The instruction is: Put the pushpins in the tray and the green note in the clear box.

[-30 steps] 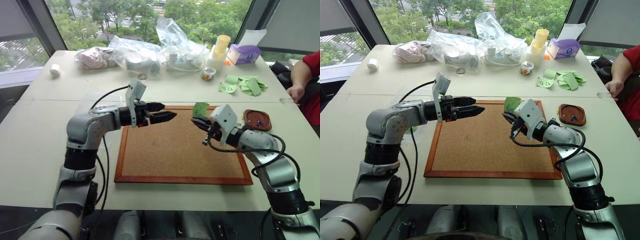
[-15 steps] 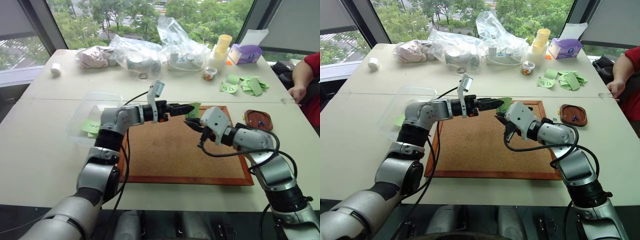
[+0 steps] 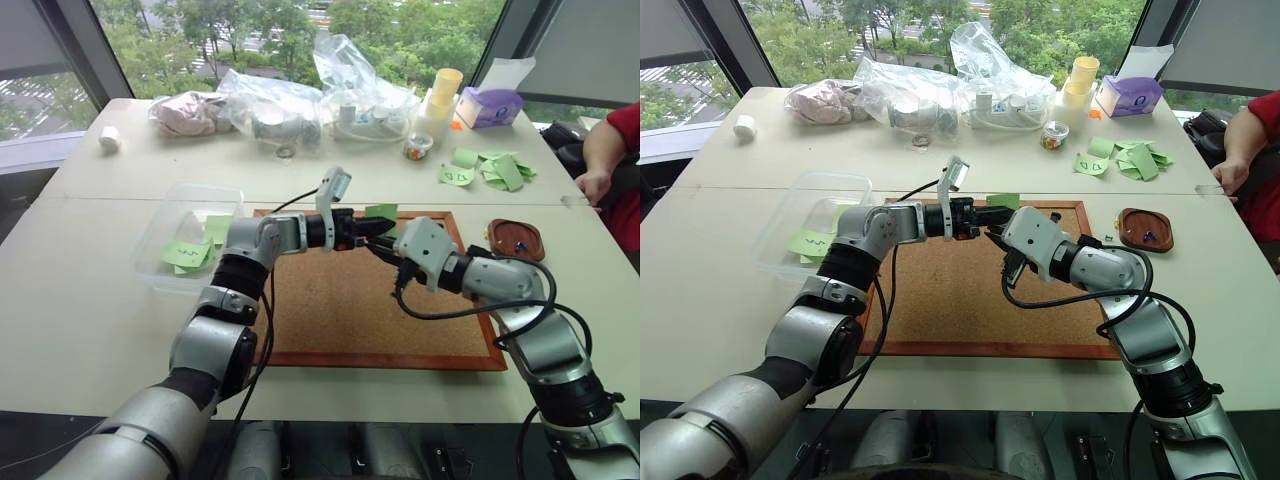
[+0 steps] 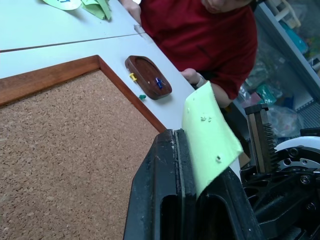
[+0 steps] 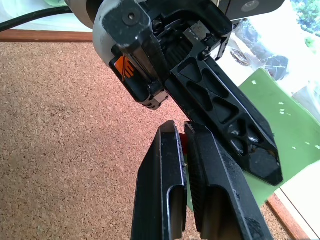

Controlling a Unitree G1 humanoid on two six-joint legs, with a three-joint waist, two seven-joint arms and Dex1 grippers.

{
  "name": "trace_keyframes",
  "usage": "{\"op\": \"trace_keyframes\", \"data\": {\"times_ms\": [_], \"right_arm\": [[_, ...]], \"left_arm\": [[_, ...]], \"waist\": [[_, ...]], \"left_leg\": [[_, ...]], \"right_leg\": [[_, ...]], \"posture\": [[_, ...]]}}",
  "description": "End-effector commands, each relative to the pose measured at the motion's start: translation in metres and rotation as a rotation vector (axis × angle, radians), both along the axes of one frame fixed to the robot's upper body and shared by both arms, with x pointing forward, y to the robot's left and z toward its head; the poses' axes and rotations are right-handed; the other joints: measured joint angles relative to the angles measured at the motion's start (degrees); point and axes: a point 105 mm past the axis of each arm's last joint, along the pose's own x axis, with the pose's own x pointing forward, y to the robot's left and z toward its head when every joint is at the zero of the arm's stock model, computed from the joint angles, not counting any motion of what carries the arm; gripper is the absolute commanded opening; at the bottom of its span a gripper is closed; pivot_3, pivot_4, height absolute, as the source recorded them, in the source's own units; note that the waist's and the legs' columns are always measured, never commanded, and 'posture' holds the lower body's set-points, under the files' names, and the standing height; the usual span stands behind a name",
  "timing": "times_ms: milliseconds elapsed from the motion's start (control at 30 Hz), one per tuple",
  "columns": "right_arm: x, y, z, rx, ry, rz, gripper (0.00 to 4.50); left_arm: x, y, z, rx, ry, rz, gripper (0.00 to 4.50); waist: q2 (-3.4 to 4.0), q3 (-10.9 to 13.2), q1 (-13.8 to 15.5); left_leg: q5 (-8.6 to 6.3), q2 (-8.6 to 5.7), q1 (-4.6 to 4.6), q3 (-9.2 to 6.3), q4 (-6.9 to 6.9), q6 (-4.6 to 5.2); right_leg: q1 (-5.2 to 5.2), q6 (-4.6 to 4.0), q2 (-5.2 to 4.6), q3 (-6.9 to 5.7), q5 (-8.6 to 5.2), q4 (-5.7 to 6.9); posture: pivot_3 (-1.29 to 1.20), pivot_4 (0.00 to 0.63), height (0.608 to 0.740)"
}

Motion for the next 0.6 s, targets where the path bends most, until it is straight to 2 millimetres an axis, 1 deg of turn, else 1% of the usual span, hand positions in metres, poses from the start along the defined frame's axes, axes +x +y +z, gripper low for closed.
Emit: {"op": "trace_keyframes", "data": {"times_ms": [33, 100, 233, 500, 600], "right_arm": [[-0.004, 0.003, 0.019, 0.002, -0.092, 0.016, 0.00], [-0.003, 0.003, 0.020, 0.006, -0.100, 0.012, 0.00], [-0.004, 0.003, 0.022, 0.027, -0.113, 0.011, 0.00], [-0.006, 0.007, 0.028, 0.091, -0.114, 0.010, 0.00], [-0.005, 0.001, 0.035, 0.204, -0.093, -0.047, 0.00]], "left_arm": [[0.003, 0.000, 0.011, -0.005, -0.073, 0.001, 0.06], [0.008, 0.006, 0.006, 0.004, -0.067, 0.026, 0.06], [0.011, 0.010, 0.000, 0.010, -0.061, 0.045, 0.06], [0.012, 0.011, -0.005, 0.020, -0.063, 0.056, 0.06], [0.014, 0.016, -0.005, 0.032, -0.093, 0.072, 0.06]], "waist": [[0.00, 0.0, 0.0], [0.00, 0.0, 0.0], [-0.01, 0.0, 0.0], [0.00, 0.0, 0.0], [0.00, 0.0, 0.1]], "left_leg": [[0.00, 0.00, 0.00, 0.00, 0.00, 0.00], [0.00, 0.00, 0.00, 0.00, 0.00, 0.00], [0.00, 0.00, 0.00, 0.00, 0.00, 0.00], [0.00, 0.00, -0.01, -0.01, 0.00, 0.00], [0.00, 0.00, -0.02, -0.01, 0.00, 0.00]], "right_leg": [[0.00, 0.00, 0.00, 0.00, 0.00, 0.00], [0.00, 0.00, 0.00, -0.01, 0.00, 0.00], [0.00, 0.00, 0.00, -0.01, 0.00, 0.00], [0.00, 0.00, 0.00, -0.03, 0.00, 0.00], [0.00, 0.00, -0.02, -0.03, 0.00, 0.00]], "posture": [[0.00, 0.150, 0.735], [0.00, 0.150, 0.735], [0.00, 0.150, 0.735], [0.00, 0.150, 0.735], [0.00, 0.150, 0.735]]}}
